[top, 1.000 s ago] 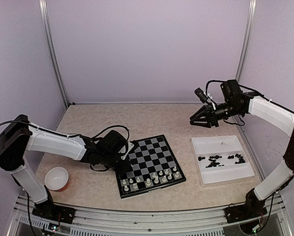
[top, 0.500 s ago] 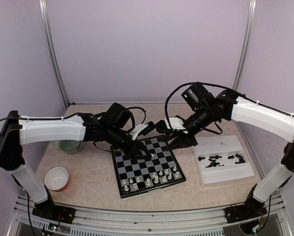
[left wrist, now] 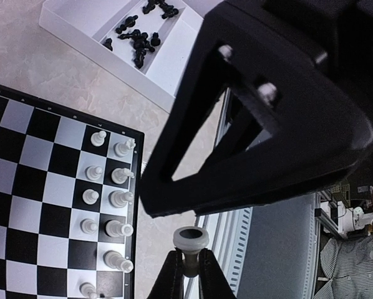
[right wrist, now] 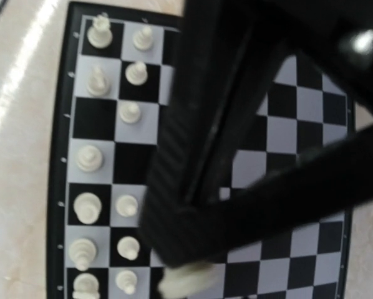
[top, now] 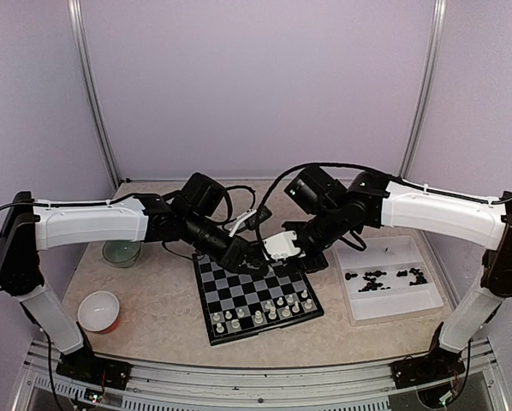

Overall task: Set up the chess pieces on the board
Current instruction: Pass from the left arm to the right

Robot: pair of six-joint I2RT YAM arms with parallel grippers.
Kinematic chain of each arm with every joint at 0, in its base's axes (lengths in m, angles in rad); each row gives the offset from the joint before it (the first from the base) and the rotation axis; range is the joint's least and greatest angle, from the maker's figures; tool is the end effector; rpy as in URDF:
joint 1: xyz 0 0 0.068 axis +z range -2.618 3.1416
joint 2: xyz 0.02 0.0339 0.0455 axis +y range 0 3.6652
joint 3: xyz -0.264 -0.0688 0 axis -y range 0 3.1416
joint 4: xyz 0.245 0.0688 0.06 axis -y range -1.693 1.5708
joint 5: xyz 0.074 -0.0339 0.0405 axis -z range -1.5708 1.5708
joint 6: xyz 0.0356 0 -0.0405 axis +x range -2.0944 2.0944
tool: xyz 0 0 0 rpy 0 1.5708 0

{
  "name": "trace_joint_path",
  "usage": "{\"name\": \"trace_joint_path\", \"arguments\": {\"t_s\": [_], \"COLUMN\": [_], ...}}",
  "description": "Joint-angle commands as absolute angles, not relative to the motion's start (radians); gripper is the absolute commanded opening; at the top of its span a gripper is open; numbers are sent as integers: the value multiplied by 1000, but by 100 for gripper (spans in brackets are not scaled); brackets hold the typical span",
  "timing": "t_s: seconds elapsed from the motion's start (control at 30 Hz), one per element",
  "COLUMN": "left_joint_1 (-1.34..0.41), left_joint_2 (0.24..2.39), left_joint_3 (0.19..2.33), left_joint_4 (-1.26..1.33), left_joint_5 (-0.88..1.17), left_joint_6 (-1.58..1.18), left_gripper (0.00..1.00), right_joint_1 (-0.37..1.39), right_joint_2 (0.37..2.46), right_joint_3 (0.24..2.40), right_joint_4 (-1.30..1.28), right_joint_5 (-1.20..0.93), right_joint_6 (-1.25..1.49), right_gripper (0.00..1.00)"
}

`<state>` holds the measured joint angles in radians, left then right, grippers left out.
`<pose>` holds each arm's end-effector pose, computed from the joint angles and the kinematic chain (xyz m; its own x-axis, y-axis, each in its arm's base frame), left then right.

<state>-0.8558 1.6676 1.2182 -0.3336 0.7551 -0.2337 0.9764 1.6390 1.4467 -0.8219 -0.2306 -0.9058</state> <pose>0.2196 -0.2902 0.2534 -0.6510 0.4926 -0.5776 0.7376 0.2310 -0.6345 0.1878 0.2923 0.2967 0.3945 -0.7844 -0.4787 -0.9136 -0.2789 -0.2960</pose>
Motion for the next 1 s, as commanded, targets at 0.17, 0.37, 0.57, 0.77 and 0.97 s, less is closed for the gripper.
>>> {"name": "trace_joint_path", "arguments": {"t_s": [0.17, 0.37, 0.57, 0.77, 0.97], "left_joint_1": [-853, -853, -841, -822, -822], "left_joint_2": [1693, 1704, 1710, 1672, 1468], "left_joint_3": [1236, 1235, 1239, 1228, 1045], "left_joint_4": [-299, -290, -285, -270, -24], "left_joint_5": [798, 804, 797, 696, 500], "left_joint_6": [-257, -268, -292, -307, -349], "left_gripper": [9, 9, 9, 25, 38], "right_joint_1": [1034, 1057, 1061, 1033, 868], "right_joint_2": [1674, 1678, 1678, 1669, 1642], "right_joint_3": [1477, 1480, 1483, 1460, 1476], "right_joint_4": [-795, -795, -790, -756, -710], "right_joint_5": [-140, -132, -117, -124, -413], "right_joint_6": [-914, -904, -891, -837, -648], "right_gripper": [37, 32, 15, 8, 6]}}
